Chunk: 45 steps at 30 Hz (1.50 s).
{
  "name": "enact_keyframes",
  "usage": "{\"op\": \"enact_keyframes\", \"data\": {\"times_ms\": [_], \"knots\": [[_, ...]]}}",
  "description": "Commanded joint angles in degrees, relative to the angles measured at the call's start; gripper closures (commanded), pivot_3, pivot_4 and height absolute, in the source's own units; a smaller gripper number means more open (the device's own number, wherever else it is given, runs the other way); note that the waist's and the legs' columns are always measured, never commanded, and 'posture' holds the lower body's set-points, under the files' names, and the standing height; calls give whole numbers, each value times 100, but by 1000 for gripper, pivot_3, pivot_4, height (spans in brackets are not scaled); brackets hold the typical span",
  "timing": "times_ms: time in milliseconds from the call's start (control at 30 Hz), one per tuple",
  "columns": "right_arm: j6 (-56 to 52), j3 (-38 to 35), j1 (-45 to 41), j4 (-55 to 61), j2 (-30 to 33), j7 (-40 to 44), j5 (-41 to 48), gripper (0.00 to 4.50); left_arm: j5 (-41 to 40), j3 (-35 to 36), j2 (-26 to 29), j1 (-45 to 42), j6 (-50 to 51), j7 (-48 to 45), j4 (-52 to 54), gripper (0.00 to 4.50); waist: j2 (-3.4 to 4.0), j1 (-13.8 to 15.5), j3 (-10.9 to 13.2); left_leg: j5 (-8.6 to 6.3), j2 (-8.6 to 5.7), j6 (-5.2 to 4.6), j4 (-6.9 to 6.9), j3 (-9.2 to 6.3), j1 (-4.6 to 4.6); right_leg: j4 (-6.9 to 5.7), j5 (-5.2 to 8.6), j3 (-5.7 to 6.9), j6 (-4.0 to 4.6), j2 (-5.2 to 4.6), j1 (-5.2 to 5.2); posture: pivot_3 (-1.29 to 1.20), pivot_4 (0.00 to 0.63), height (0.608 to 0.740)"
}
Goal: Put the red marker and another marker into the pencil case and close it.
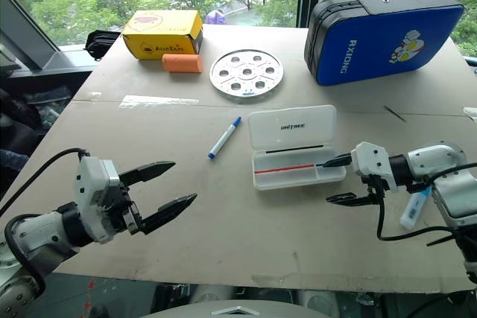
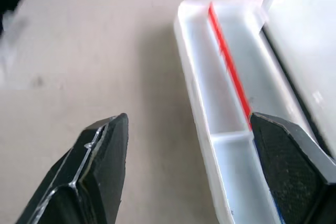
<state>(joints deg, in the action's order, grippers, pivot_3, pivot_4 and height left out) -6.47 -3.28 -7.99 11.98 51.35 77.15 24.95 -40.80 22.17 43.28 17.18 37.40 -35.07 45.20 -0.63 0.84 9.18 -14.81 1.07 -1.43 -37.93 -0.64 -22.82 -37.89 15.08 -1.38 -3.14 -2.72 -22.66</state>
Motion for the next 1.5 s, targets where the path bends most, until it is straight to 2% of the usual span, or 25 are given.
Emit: {"op": "enact_keyframes", "data": {"times_ms": [33,200,400,433,467,500,533,633,700,733,800,867,900,967,1033,1100,1167,1300,1400,1500], "knots": [[-512,-978,763,1432,-312,-989,796,750,-26,-365,2,-839,881,858,-330,0,-2,0,-1,0,0,0,-2,0,3,-5,0,3,-1,2,0,0,150,740],[-1112,-1235,1631,2941,-778,-2263,1036,750,569,-1519,-360,-2610,1448,1470,-1578,0,-6,-22,-2,0,-2,0,-19,0,2,-12,-1,8,-3,12,3,0,150,740],[-1577,-1334,2104,3801,-986,-3149,1110,750,1645,-2834,-762,-3869,1197,1379,-3288,0,-14,-32,-2,0,-33,0,-26,2,-2,-10,-2,-1,-5,11,1,0,150,740],[-1593,-1440,2239,3888,-978,-3175,1140,675,1820,-3008,-929,-4052,1212,1466,-3660,507,-14,-19,-2,0,-35,1,-25,0,-3,-9,-1,1,-6,10,1,0,150,740],[-1610,-1527,2353,3959,-970,-3201,1172,675,1938,-3178,-1046,-4175,1147,1412,-3913,720,-14,-8,-2,0,-37,0,-25,-2,-4,-9,-1,3,-6,9,0,0,150,740],[-1630,-1598,2422,4004,-963,-3244,1188,675,2042,-3307,-1133,-4248,1078,1345,-4068,1236,-18,18,-5,0,-39,0,-24,-3,-6,-8,-1,3,-6,9,0,0,150,740],[-1654,-1633,2444,4035,-946,-3294,1210,675,2116,-3366,-1183,-4291,1029,1263,-4153,1550,-19,16,-7,0,-43,0,-26,-12,-7,-7,0,13,-7,7,6,0,150,740],[-1607,-1601,2513,3982,-937,-3342,1076,675,2288,-3405,-1259,-4192,961,1138,-4284,3064,-13,7,-14,1,-45,0,-28,-10,-2,-11,0,7,-8,0,11,0,150,740],[-1626,-1549,2514,4006,-953,-3405,1042,675,2342,-3317,-1217,-4077,908,1036,-4246,3819,-12,5,-18,1,-46,-1,-29,-12,4,-10,0,10,-8,-1,18,0,150,740],[-1651,-1525,2495,4025,-967,-3448,1053,675,2363,-3273,-1197,-4044,880,986,-4238,4360,-12,4,-20,1,-44,-1,-29,-12,4,-10,0,10,-8,-3,19,0,150,740],[-1622,-1524,2560,3990,-997,-3445,1040,675,2254,-3051,-1091,-3882,692,723,-4056,4401,-12,-6,-21,1,-44,-1,-29,-13,4,-9,1,10,-8,-4,19,0,150,740],[-1545,-1551,2705,3940,-1035,-3398,993,675,1746,-2523,-729,-3594,529,-38,-3585,4401,-12,-28,-20,1,-42,-1,-28,-12,4,-8,2,9,-10,-4,18,0,150,740],[-1521,-1582,2772,3932,-1050,-3385,982,675,1508,-2281,-499,-3461,521,-421,-3390,4401,-13,-48,-19,0,-34,-1,-25,-10,3,-7,3,7,-11,-3,15,0,150,740],[-1410,-1773,3000,3895,-1071,-3232,1016,675,999,-1936,327,-3113,555,-1596,-2907,4401,-22,-98,-10,0,-15,0,-19,-5,-5,-8,4,7,-10,-1,0,0,150,740],[-1273,-1987,3283,3806,-1051,-3007,1006,675,614,-1855,1044,-2951,670,-2495,-2565,4401,-26,-107,-5,1,-1,0,-14,-6,-10,-8,5,12,-8,7,-7,0,150,740],[-1104,-2224,3591,3690,-1025,-2757,931,675,525,-2096,1309,-3127,686,-2840,-2374,4401,-13,-18,-4,1,-4,1,-14,-10,-8,-7,6,21,-5,3,-2,0,150,740],[-966,-2534,3867,3590,-1048,-2566,925,675,689,-2602,1190,-3589,743,-2868,-2279,4401,10,69,-4,0,-15,0,-19,-1,-1,-1,16,15,10,-10,10,0,150,740],[-877,-2969,4154,3519,-1060,-2386,1011,675,1296,-3510,678,-4466,875,-2561,-2578,4401,-11,98,-2,-1,-37,-7,-40,11,-3,6,18,0,7,-13,26,0,150,740],[-818,-3405,4477,3475,-1160,-2247,1054,675,1842,-4241,-101,-5335,879,-2284,-3181,4401,-17,84,1,-3,-50,-10,-42,8,-5,2,7,-1,-15,-5,25,0,150,740],[-797,-3584,4652,3513,-1246,-2249,1062,675,2168,-4601,-730,-5888,876,-2126,-3783,4401,-24,56,1,-3,-54,-10,-44,11,-10,-1,9,12,-20,-1,25,0,150,740]]}}
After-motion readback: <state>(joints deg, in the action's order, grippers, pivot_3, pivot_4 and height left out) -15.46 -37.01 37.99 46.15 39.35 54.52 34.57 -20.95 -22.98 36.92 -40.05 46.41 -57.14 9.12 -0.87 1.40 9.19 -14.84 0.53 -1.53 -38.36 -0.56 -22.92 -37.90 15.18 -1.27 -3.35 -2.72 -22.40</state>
